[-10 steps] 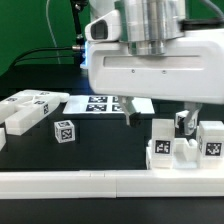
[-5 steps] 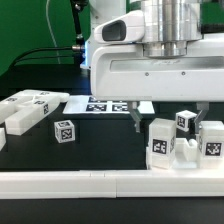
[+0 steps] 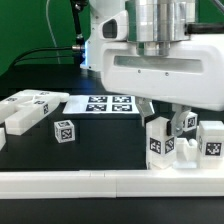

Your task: Assemble chair

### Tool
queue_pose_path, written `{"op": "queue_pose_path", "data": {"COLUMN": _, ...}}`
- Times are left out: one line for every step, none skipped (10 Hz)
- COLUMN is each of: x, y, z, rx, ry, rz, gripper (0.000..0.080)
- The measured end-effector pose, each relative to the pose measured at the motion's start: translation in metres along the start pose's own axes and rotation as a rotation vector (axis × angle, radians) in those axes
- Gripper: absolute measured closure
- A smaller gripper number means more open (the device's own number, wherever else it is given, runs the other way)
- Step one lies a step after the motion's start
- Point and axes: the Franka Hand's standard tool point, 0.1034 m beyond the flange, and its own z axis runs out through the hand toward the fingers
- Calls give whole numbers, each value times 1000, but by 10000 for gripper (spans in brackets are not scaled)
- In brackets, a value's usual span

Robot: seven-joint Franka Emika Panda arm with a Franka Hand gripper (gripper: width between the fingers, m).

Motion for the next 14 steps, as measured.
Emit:
{"op": "queue_pose_path", "data": {"x": -2, "y": 1, "z": 1, "rx": 2, "ry": -9, "rz": 177, "gripper": 510}}
{"op": "queue_pose_path", "data": {"x": -3, "y": 1, "z": 3, "rx": 12, "ry": -22, "rz": 346, "gripper": 511}}
{"op": "queue_pose_path", "data": {"x": -3, "y": 1, "z": 3, "rx": 17, "ry": -31, "rz": 438, "gripper": 511}}
{"op": "queue_pose_path", "data": {"x": -4, "y": 1, "z": 3, "rx": 15, "ry": -32, "rz": 486, "gripper": 511}}
{"op": "queue_pose_path", "data": {"x": -4, "y": 1, "z": 3, "rx": 15, "ry": -31, "rz": 470, "gripper": 511}}
{"op": "queue_pose_path", "data": {"x": -4, "y": 3, "z": 4, "rx": 7, "ry": -31, "rz": 371, "gripper": 431}}
{"op": "queue_pose_path", "data": {"x": -6, "y": 6, "z": 7, "rx": -7, "ry": -44, "rz": 261, "gripper": 431}}
{"op": "queue_pose_path", "data": {"x": -4, "y": 4, "z": 4, "rx": -11, "ry": -49, "rz": 94, "gripper": 283}}
{"op": "queue_pose_path", "data": {"x": -5, "y": 3, "z": 2, "rx": -24, "ry": -74, "rz": -183, "gripper": 179}}
{"op": "queue_pose_path", "data": {"x": -4, "y": 2, "z": 2, "rx": -12, "ry": -76, "rz": -219, "gripper": 179}}
{"op": "queue_pose_path", "data": {"x": -2, "y": 3, "z": 2, "rx": -14, "ry": -73, "rz": -303, "gripper": 155}}
{"op": "queue_pose_path", "data": {"x": -2, "y": 4, "z": 2, "rx": -15, "ry": -71, "rz": -384, "gripper": 155}}
{"op": "queue_pose_path", "data": {"x": -1, "y": 2, "z": 2, "rx": -11, "ry": -47, "rz": -528, "gripper": 151}}
{"op": "queue_pose_path", "data": {"x": -6, "y": 0, "z": 7, "rx": -2, "ry": 2, "rz": -749, "gripper": 150}}
